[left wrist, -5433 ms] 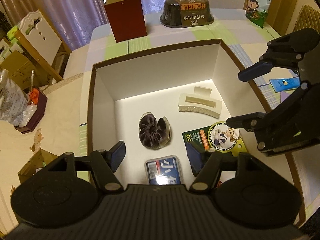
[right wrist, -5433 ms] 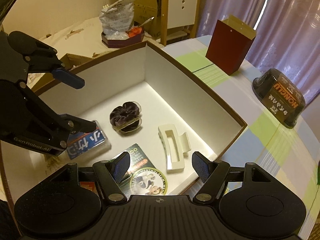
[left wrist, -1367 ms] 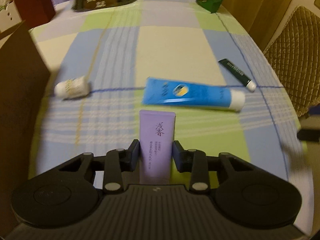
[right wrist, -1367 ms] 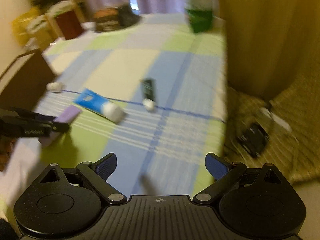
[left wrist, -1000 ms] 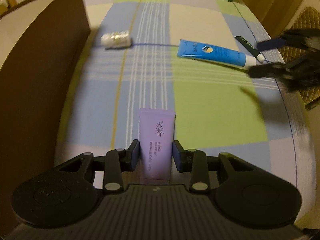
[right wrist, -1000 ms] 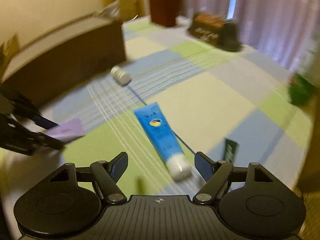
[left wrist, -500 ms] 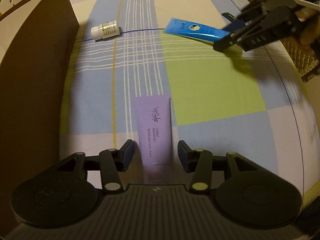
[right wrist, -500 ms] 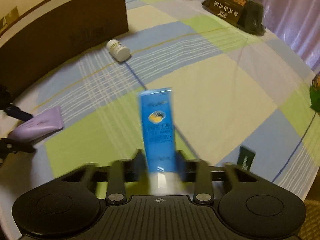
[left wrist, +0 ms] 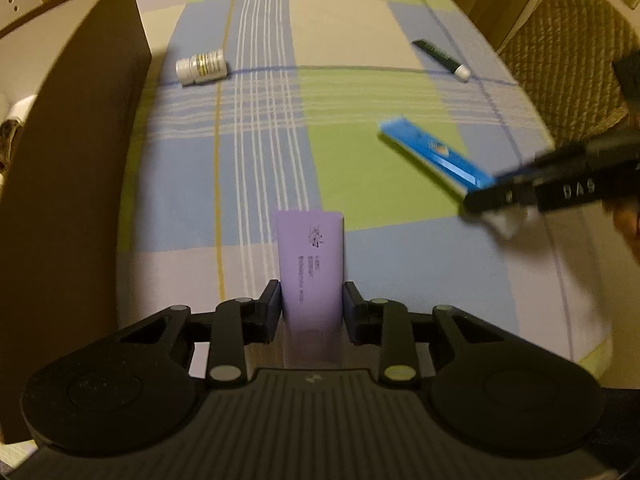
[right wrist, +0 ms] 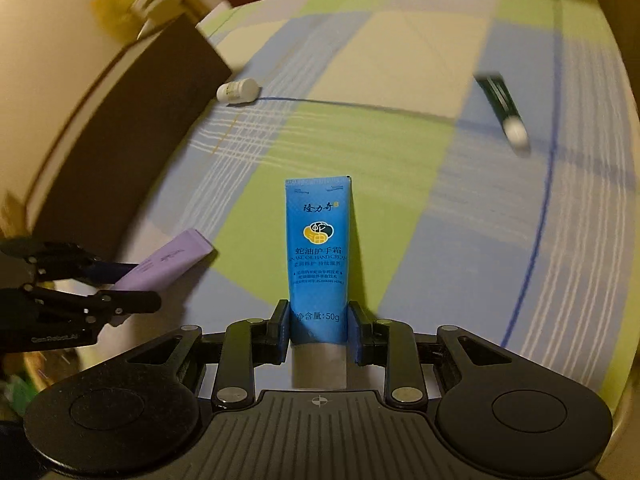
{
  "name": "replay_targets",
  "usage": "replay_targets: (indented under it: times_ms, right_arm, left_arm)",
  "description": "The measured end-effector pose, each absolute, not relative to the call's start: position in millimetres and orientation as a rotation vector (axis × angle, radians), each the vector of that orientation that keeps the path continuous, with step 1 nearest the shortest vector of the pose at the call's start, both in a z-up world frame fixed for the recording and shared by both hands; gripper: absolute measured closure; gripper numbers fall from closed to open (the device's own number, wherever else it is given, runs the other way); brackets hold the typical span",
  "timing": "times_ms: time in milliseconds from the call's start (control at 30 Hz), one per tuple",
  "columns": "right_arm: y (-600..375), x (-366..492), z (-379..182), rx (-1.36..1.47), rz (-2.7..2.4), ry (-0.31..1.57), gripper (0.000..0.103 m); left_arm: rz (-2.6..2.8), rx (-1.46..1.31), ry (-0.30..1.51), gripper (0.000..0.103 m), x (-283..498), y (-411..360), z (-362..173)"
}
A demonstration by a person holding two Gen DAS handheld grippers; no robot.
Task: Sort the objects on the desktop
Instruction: 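Carry the purple and blue tubes over the box with both tools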
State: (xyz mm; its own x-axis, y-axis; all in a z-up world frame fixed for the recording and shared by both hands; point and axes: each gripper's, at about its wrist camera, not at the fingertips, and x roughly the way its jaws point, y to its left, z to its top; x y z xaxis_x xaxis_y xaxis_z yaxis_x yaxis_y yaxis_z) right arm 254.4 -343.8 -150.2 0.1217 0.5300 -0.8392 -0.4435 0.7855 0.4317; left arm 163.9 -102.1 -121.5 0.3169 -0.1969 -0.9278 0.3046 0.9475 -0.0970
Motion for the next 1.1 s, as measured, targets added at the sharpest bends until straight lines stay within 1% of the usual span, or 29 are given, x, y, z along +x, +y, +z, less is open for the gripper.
replay_targets:
  times_ms: [167,300,500,700,1100]
  right_arm:
    - [-363,242,-144,0.318,0.645,1.284,0.075]
    - [-366,238,-135,0.436,0.619,1.275,0.075]
    - [-351,240,-116,0.469,0.606,1.233,0.075]
    - [-322,244,-96,0.475,0.625,1.181,0.075]
    - [-214,256,-56,0.481,0.815,1.098,0.075]
  left_arm:
    - [-0.36,0.102,1.156,0.076,160,-96,-100]
    - [-0.388,0.086,1.102,0.076,157,-88,-78]
    - [-0.394,0.059,1.016,0.076,156,-67,-43]
    - [-0.354,0.048,0.953,0.076,153,-30,-17]
    - [-0.19,0.036,0.9,0.076,149,75,6]
